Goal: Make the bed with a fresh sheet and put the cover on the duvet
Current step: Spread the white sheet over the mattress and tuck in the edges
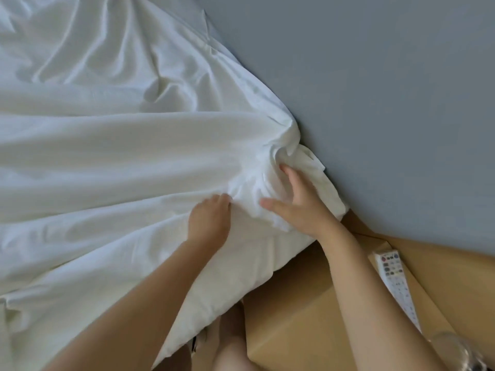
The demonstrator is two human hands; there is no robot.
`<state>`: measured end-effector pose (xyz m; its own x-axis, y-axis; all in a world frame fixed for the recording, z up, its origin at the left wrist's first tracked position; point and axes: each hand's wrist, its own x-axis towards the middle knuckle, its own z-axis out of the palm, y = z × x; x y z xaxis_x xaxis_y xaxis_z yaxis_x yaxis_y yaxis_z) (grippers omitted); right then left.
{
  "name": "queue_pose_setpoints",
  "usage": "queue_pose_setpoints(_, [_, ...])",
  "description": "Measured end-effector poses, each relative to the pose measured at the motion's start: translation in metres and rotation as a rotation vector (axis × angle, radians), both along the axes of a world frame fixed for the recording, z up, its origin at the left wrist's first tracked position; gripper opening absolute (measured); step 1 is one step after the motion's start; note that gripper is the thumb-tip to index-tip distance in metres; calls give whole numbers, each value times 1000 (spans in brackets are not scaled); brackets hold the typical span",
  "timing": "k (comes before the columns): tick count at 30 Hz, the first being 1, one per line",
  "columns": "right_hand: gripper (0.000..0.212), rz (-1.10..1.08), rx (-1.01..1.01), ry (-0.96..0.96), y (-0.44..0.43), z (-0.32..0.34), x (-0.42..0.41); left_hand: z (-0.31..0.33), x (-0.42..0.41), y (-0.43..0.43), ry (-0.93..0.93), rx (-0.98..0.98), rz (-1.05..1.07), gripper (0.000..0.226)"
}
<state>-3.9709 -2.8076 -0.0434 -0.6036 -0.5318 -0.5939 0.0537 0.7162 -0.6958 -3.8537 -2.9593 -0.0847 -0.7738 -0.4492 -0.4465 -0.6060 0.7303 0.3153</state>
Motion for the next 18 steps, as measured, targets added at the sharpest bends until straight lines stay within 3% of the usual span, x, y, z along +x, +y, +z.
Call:
queue_pose_setpoints(2, [117,309,362,282,33,-19,-2,5,-25,-14,88,138,230,25])
queue_pose_setpoints(4, [115,565,535,402,58,-37,0,14,-42,-26,149,189,357,22])
queue_pose_setpoints(6, [79,606,467,539,66,-49,-1,22,-52,-35,195,172,418,20])
queue_pose_setpoints(8, [36,456,273,647,57,-52,-2,29,-54,-35,245,138,450,19])
queue_pose_setpoints(10, [15,152,100,509,38,-40,-6,33,-46,-22,393,69,363,19])
queue_pose_setpoints(13, [20,-262,9,68,20,0,-26,35,-11,22,513,-87,-79,50])
queue_pose_setpoints(16, [24,-290,97,-197,35,30,-33,32,11,66,315,-63,-386,90])
queue_pose_setpoints(17, [26,-251,117,-273,44,36,-29,32,10,77,233,-18,-385,95])
queue_pose_setpoints(18, [34,-204,136,-341,53,41,-24,33,3,85,210,50,-336,85])
